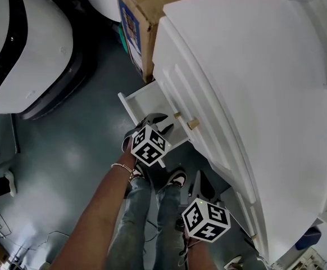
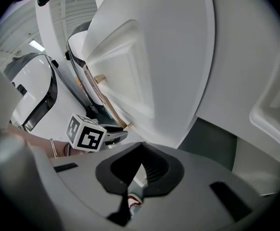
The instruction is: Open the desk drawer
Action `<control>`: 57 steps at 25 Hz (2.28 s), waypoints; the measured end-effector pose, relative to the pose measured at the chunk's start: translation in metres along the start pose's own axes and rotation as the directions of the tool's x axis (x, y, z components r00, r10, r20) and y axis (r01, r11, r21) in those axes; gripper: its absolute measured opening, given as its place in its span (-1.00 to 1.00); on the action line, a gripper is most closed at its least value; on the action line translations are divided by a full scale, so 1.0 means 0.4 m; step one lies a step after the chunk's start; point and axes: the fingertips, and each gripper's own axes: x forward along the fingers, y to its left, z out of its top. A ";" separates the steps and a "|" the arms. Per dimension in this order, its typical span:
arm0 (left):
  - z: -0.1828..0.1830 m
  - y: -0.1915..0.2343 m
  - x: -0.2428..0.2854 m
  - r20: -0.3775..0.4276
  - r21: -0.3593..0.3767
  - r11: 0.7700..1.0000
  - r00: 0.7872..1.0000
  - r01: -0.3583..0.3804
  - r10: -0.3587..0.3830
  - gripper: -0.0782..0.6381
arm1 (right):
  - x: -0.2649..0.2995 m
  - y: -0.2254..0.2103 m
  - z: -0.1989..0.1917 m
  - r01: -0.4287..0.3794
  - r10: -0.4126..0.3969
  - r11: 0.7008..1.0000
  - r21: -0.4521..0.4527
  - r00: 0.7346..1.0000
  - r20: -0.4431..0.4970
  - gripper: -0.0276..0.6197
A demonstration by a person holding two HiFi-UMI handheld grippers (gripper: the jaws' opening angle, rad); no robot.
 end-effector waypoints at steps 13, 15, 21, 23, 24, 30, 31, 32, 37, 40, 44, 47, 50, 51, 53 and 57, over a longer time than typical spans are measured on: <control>0.063 0.009 0.049 0.015 0.042 0.999 1.000 0.000 -0.001 -0.42 | 0.012 -0.027 -0.014 0.001 -0.001 1.000 0.003 0.999 -0.033 -0.90; 0.063 0.010 0.051 0.013 0.048 0.999 1.000 -0.001 0.000 -0.42 | 0.015 -0.028 -0.011 0.000 0.000 1.000 0.002 0.999 -0.035 -0.90; 0.065 0.008 0.057 0.012 0.053 0.999 1.000 -0.003 0.002 -0.47 | 0.020 -0.032 -0.004 -0.002 0.002 1.000 -0.003 0.999 -0.038 -0.90; 0.069 0.007 0.057 0.016 0.062 0.998 1.000 -0.005 0.004 -0.51 | 0.022 -0.032 -0.004 -0.003 0.003 1.000 -0.002 0.999 -0.039 -0.90; 0.071 0.006 0.058 0.018 0.065 0.998 1.000 -0.005 0.004 -0.52 | 0.022 -0.032 -0.005 -0.002 0.002 1.000 -0.002 0.999 -0.039 -0.90; 0.072 0.004 0.060 0.020 0.069 0.998 1.000 -0.005 0.004 -0.53 | 0.023 -0.033 -0.010 0.000 0.000 1.000 0.003 0.999 -0.043 -0.90; 0.072 0.004 0.060 0.020 0.070 0.998 1.000 -0.005 0.003 -0.53 | 0.023 -0.032 -0.011 0.000 0.000 1.000 0.003 0.999 -0.044 -0.90; 0.072 0.004 0.059 0.021 0.070 0.998 1.000 -0.003 0.002 -0.54 | 0.023 -0.032 -0.011 0.001 0.000 1.000 0.003 0.999 -0.044 -0.90; 0.072 0.004 0.061 0.019 0.065 0.998 1.000 0.016 -0.017 -0.54 | 0.022 -0.032 -0.012 0.002 -0.002 1.000 0.001 0.999 -0.044 -0.90; 0.072 0.003 0.061 0.011 0.059 0.998 1.000 0.026 -0.026 -0.54 | 0.020 -0.033 -0.012 0.002 -0.002 1.000 -0.003 0.999 -0.044 -0.90; 0.072 0.004 0.060 0.010 0.059 0.998 1.000 0.025 -0.026 -0.54 | 0.015 -0.034 -0.011 0.005 -0.005 1.000 -0.008 0.999 -0.043 -0.90; 0.069 0.005 0.058 0.008 0.060 0.998 0.999 0.031 -0.031 -0.54 | 0.012 -0.035 -0.014 0.006 -0.007 1.000 -0.012 0.999 -0.042 -0.90; 0.065 0.005 0.054 0.007 0.061 0.998 0.999 0.031 -0.032 -0.54 | 0.009 -0.039 -0.019 0.008 -0.009 1.000 -0.014 0.999 -0.042 -0.90; 0.062 0.005 0.052 0.007 0.060 0.998 1.000 0.030 -0.030 -0.54 | 0.007 -0.039 -0.021 0.009 -0.009 1.000 -0.014 0.999 -0.043 -0.90; 0.056 0.004 0.047 0.004 0.059 0.998 1.000 0.027 -0.027 -0.54 | 0.003 -0.038 -0.025 0.008 -0.008 1.000 -0.013 0.999 -0.045 -0.90; 0.042 0.004 0.036 -0.001 0.064 0.998 1.000 0.025 -0.025 -0.54 | -0.004 -0.035 -0.030 0.005 -0.006 1.000 -0.015 0.999 -0.045 -0.90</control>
